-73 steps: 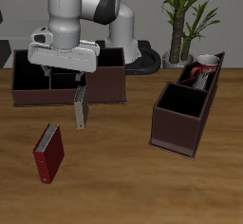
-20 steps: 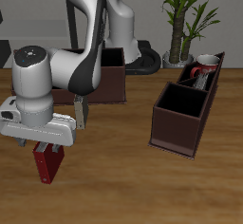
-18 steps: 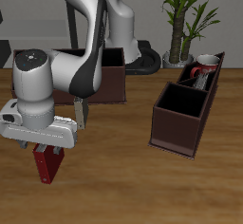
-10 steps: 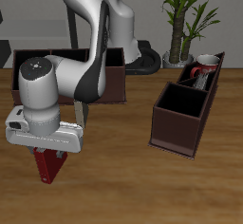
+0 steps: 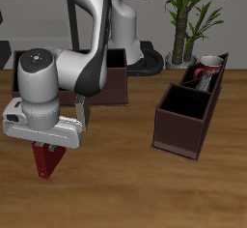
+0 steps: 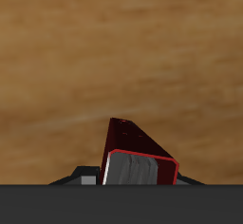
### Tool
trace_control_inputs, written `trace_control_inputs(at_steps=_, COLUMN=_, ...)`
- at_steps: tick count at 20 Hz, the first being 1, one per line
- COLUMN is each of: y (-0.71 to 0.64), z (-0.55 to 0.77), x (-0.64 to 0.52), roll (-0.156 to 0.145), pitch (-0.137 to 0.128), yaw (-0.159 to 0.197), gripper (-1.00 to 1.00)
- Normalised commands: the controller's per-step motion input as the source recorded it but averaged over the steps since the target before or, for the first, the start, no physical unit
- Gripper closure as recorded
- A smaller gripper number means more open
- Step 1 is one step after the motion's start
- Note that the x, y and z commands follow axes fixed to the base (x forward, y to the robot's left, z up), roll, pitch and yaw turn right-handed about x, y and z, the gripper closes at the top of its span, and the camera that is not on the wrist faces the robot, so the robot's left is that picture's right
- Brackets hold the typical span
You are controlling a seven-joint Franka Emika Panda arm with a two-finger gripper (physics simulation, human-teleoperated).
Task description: Place the red mug into the left desk caddy's left compartment and place the striped book into the left desk caddy's back compartment and place the red book into the back desk caddy's front compartment
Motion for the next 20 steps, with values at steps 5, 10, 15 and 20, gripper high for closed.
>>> trace_control_inputs(at_steps=5, y=0.02, z=0.62, x=-0.43, roll=-0.132, pitch=-0.053, yaw=-0.016, gripper=1.00)
trace_control_inputs(at_steps=10, y=0.15, z=0.68, x=-0.83, roll=0.033, pitch=-0.123, yaw=0.045, gripper=1.00)
trace_control_inputs(at_steps=15, y=-0.07, z=0.26, x=-0.53, roll=-0.023, pitch=-0.019, yaw=0.064, gripper=1.00)
trace_control_inputs(at_steps=20, y=-0.16, z=0.22, x=-0.53, roll=-0.024, pitch=-0.017, yaw=0.035, gripper=1.00)
